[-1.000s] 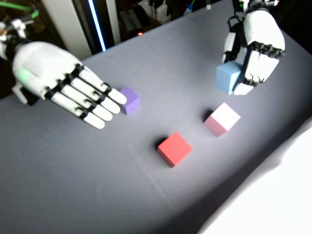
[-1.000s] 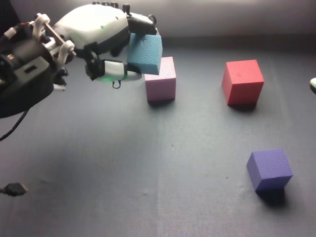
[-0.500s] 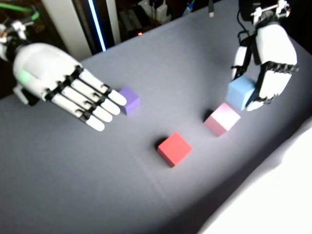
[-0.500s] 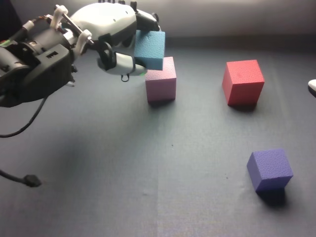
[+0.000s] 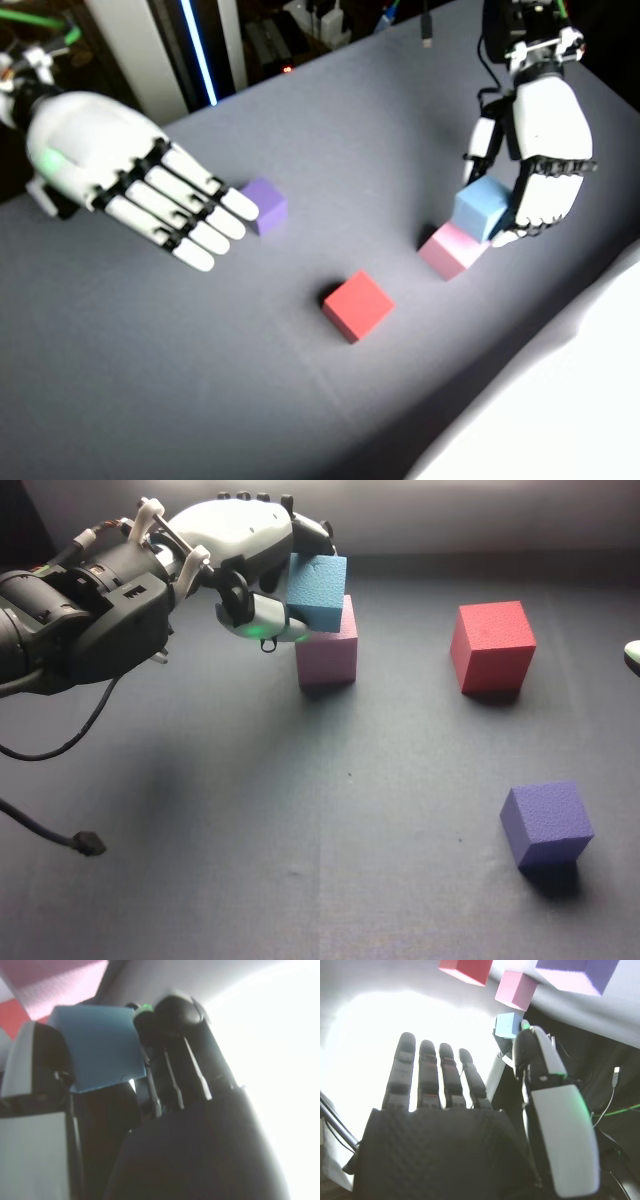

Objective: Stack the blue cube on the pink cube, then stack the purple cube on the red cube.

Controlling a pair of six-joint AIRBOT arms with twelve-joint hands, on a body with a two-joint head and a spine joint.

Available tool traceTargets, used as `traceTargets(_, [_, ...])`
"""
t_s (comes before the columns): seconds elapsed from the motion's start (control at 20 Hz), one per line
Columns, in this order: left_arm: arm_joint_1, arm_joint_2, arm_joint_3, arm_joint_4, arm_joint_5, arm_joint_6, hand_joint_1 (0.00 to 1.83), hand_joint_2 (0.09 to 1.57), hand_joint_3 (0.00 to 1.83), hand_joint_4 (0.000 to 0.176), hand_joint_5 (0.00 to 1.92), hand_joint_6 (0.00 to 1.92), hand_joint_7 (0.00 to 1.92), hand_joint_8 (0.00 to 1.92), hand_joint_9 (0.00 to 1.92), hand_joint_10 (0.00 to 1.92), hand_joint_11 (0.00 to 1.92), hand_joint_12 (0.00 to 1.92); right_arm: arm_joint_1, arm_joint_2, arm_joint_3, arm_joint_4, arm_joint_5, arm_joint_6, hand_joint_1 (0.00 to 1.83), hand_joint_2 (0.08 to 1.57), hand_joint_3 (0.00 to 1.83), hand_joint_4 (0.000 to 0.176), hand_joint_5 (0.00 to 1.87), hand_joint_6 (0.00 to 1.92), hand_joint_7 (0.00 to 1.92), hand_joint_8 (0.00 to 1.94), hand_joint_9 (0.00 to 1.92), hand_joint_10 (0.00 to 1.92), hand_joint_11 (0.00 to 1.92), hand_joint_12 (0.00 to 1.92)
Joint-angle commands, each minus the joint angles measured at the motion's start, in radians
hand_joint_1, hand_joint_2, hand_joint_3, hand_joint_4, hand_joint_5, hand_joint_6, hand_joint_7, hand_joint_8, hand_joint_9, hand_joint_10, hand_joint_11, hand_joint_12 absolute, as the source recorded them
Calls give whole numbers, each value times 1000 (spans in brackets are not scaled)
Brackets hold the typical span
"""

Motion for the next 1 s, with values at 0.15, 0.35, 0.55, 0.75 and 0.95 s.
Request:
traceTargets(0.15, [-2,4,8,-8,-110,0,1017,1241,0,0,431,1034,601,1142,692,1366,658,1788,1,0,5,-15,122,4,694,1328,1,0,0,0,0,0,0,0,0,1])
traceTargets(0.35, [11,4,7,-8,-118,-16,900,1143,0,0,326,472,413,266,289,713,70,1588,1,0,5,-15,122,5,692,1330,1,0,0,0,0,0,0,0,0,0])
traceTargets(0.55, [18,4,6,-8,-122,-20,760,1084,0,59,256,276,355,46,99,832,0,1651,1,0,5,-15,122,5,688,1326,0,0,0,0,0,0,0,0,1,0])
traceTargets(0.75, [25,21,-10,-8,-145,-22,651,1072,0,118,57,143,28,3,0,63,0,910,1,0,5,-15,122,6,692,1326,0,0,0,0,0,0,0,0,33,19])
traceTargets(0.95, [43,87,-79,-19,-237,13,519,998,0,172,0,0,0,0,0,0,0,1,1,0,2,-24,122,16,712,1286,0,0,0,0,0,0,0,0,3,30])
